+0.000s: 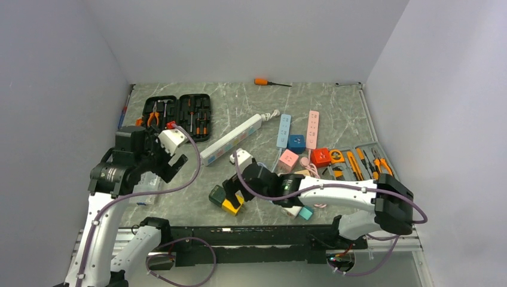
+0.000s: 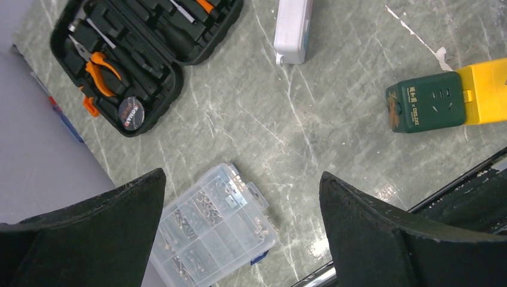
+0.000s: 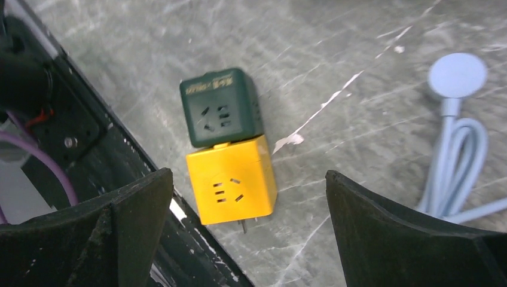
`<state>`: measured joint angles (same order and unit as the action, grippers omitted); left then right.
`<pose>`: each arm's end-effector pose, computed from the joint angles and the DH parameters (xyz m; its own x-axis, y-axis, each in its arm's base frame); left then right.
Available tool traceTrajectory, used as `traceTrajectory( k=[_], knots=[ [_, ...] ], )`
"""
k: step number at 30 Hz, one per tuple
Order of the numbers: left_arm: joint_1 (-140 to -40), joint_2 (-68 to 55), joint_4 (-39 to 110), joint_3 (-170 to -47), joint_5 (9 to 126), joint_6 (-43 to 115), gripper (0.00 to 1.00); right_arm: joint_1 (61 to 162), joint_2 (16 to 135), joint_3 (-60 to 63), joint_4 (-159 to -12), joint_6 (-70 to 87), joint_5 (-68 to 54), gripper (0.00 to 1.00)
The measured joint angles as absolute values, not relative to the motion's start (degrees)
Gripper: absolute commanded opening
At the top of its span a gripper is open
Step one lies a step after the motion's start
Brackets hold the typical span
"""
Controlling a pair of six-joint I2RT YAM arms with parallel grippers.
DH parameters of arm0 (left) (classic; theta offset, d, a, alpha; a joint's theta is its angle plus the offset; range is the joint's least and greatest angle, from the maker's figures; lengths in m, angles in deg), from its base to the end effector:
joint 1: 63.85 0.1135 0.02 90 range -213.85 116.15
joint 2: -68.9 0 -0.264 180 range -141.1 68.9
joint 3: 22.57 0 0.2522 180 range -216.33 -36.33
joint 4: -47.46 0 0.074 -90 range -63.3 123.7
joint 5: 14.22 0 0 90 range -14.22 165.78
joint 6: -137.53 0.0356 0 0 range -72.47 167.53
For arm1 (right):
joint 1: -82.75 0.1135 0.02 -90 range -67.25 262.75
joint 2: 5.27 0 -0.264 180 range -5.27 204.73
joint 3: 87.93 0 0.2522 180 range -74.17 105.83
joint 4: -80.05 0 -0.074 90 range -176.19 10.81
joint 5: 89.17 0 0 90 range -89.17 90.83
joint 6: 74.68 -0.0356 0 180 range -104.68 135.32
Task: Pull the plug off the socket
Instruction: Pick up the socket from the center of the board.
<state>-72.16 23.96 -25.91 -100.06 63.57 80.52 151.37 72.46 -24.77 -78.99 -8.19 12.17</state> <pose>0.1256 -0.0260 0.3646 -0.3794 0.5932 -0.7100 0.6035 0.7403 0.2961 0.1146 0.2736 0.2447 -0.5352 -0.2942 -0.7918 -0.6992 0.6803 0.2199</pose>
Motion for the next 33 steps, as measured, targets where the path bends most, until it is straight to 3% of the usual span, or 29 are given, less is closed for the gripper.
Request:
traceTrajectory(
  k=[23,27,33],
  knots=[
    [-72.2,24.5,-26.1,-98.0,62.0,81.2,0.99,157.8,93.1,-25.3,-89.2,0.2,11.5,0.98],
    [-72.2,24.8,-26.1,-97.7,61.8,81.5,0.99,158.0,93.9,-25.4,-91.6,0.4,12.3,0.88],
    [-72.2,25.3,-26.2,-97.6,61.3,82.7,0.99,158.2,94.0,-26.7,-94.0,1.0,13.9,0.50]
  ],
)
